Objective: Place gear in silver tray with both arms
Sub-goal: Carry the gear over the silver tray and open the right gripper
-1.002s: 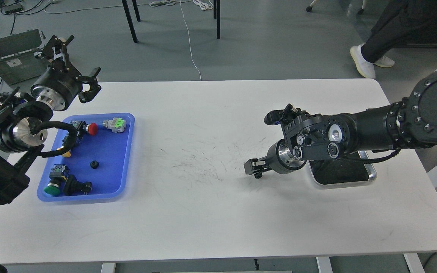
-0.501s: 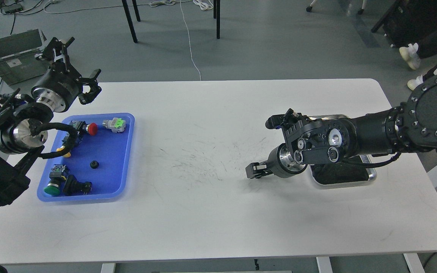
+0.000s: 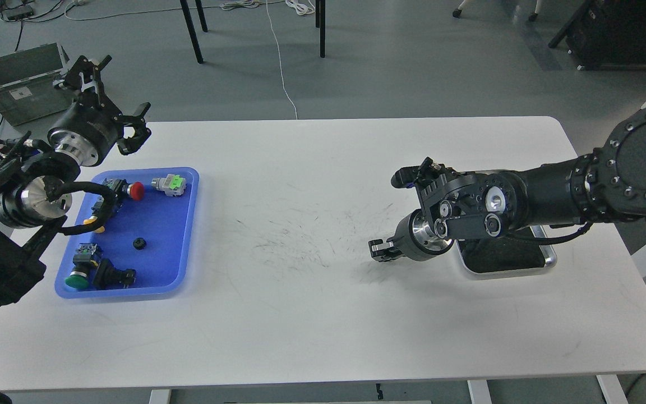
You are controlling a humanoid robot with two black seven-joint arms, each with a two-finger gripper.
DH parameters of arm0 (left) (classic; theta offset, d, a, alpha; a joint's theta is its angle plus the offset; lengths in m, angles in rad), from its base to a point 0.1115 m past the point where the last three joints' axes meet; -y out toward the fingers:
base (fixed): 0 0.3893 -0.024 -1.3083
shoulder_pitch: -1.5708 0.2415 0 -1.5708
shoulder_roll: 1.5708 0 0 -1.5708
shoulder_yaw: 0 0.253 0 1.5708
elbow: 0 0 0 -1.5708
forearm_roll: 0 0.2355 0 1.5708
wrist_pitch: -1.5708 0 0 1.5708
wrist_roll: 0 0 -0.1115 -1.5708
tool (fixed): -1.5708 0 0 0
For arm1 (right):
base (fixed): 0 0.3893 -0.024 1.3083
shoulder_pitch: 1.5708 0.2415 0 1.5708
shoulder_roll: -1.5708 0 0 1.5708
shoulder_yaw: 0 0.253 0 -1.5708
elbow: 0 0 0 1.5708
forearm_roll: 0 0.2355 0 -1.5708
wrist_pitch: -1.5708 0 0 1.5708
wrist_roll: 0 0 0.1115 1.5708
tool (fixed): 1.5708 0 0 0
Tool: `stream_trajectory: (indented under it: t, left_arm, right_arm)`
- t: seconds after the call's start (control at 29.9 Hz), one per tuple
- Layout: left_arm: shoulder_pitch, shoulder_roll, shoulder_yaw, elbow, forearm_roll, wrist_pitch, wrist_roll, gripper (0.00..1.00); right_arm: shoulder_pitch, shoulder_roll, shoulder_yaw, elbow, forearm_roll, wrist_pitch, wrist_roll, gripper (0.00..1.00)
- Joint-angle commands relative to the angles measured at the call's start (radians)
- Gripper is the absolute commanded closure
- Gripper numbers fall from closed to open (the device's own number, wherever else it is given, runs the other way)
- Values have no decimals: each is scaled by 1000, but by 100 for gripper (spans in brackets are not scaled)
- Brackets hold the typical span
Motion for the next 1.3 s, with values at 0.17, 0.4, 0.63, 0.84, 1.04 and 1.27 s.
stream_trajectory:
  t: [0.17,0.4,0.63,0.84,1.04,1.27]
  left_arm:
    - [0,0,0,3,1,0,0,2]
    - [0,-5,2,3,-1,2,0,2]
    - [0,-6,2,3,1,2,-3,2]
    - [0,-15,6,3,1,3,-3,2]
    - [0,-15,11,3,2,9,-3,2]
    - [0,-15,14,5,5,9,-3,2]
  right_arm:
    - [54,0,41,-23,1,-1,5,98]
    - [252,0,80,-10,-1,-2,20,99]
    - [196,-225,80,-10,-158,-126,46,99]
    - [-5,-313,81,-55,-322,-367,97,99]
    - [-211,-379,115,-125,-386,-551,141,99]
    - [-375,-411,144,-234,-446,-689,141,99]
